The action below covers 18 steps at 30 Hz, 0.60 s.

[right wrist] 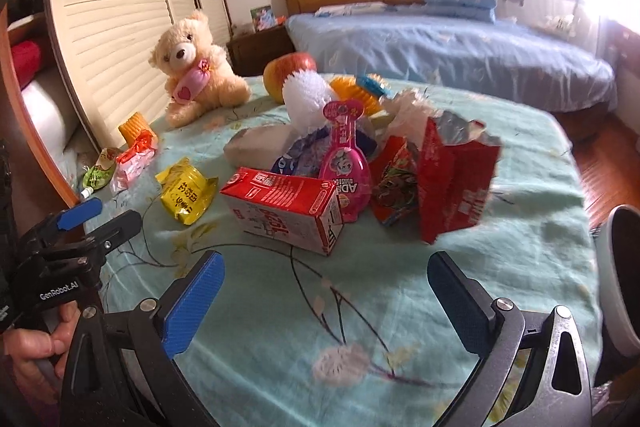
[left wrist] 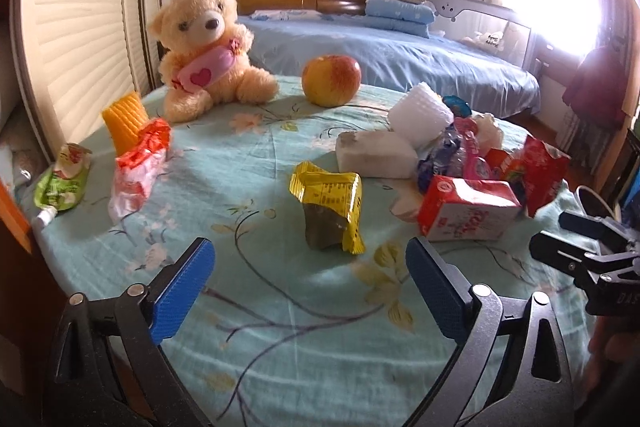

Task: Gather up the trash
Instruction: 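Grasp the yellow snack wrapper with the left tool while the right tool grasps the red-white milk carton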

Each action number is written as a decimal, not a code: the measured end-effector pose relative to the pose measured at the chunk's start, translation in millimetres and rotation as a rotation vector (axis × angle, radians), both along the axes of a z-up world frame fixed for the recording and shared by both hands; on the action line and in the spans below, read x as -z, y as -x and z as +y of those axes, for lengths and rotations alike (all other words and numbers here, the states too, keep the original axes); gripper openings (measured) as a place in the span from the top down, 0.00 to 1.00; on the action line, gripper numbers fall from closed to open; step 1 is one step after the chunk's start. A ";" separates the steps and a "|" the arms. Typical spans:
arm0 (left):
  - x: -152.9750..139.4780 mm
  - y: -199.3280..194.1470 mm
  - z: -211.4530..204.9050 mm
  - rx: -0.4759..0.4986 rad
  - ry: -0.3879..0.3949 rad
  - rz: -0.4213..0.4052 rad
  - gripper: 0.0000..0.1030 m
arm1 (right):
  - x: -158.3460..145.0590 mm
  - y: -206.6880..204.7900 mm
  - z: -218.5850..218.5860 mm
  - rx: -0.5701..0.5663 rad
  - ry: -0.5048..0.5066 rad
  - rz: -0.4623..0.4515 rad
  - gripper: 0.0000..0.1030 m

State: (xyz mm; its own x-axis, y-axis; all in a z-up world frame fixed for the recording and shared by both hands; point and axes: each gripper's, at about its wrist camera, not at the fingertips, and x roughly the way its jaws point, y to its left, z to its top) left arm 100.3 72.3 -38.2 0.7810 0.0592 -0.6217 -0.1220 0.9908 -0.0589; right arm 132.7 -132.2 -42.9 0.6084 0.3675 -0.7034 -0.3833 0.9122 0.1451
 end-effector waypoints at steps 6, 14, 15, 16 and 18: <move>12.0 -27.9 5.3 -0.008 0.032 0.050 0.16 | 11.4 -27.0 8.5 -0.041 0.006 0.060 0.09; 21.1 -51.0 3.7 0.032 0.066 0.096 0.44 | 19.2 -52.3 22.0 -0.095 -0.001 0.096 0.25; 21.3 -52.0 1.8 0.044 0.069 0.096 0.51 | 19.1 -53.6 23.4 -0.100 -0.002 0.096 0.26; 21.6 -53.3 0.3 0.053 0.070 0.098 0.59 | 19.3 -54.2 25.8 -0.111 -0.006 0.096 0.31; 22.9 -53.9 -1.9 0.074 0.083 0.104 0.68 | 20.5 -54.2 30.1 -0.123 -0.005 0.098 0.43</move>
State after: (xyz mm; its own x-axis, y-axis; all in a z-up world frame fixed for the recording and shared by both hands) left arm 154.2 70.4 -61.1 0.7127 -0.0507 -0.6997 -0.0587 0.9896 -0.1314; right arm 186.9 -102.1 -63.4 0.4869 0.4386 -0.7553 -0.4760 0.8584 0.1916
